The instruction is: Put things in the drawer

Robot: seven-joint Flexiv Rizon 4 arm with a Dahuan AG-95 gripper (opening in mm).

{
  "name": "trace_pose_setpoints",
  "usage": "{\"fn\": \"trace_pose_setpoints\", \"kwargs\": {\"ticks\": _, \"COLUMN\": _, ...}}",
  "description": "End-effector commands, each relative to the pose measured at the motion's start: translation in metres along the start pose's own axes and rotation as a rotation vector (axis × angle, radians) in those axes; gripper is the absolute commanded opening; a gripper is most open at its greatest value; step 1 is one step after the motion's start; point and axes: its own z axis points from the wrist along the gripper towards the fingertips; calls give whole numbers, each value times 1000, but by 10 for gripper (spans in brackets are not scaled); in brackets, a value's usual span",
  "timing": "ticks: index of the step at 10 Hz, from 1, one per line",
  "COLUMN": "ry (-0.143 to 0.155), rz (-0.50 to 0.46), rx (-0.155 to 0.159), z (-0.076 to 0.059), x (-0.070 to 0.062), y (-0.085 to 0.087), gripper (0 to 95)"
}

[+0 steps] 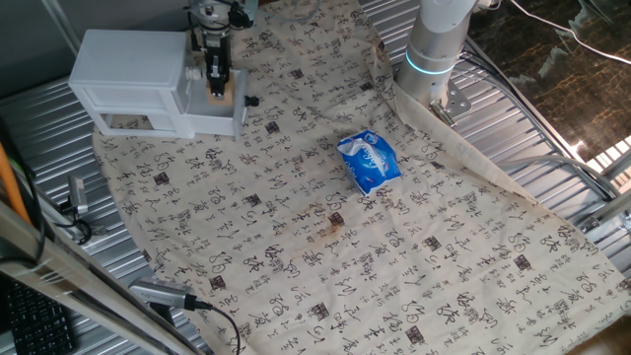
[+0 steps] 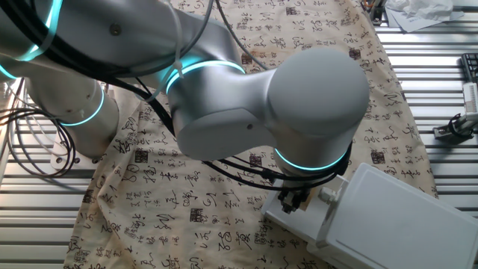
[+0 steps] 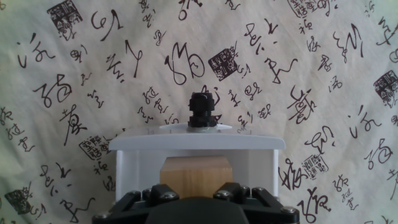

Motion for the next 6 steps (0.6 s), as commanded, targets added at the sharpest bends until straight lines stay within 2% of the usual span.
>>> {"fn": "trace_pose_setpoints", "kwargs": {"ticks": 1, "ry": 2, "rz": 5, "rx": -4, "z": 0, "x": 0, "y": 0, "gripper": 380}}
{"fn": "trace_pose_setpoints", "kwargs": {"ticks": 6, "ry": 1, "rz": 11, "rx": -6, "z": 0, "x": 0, "y": 0, "gripper": 380}}
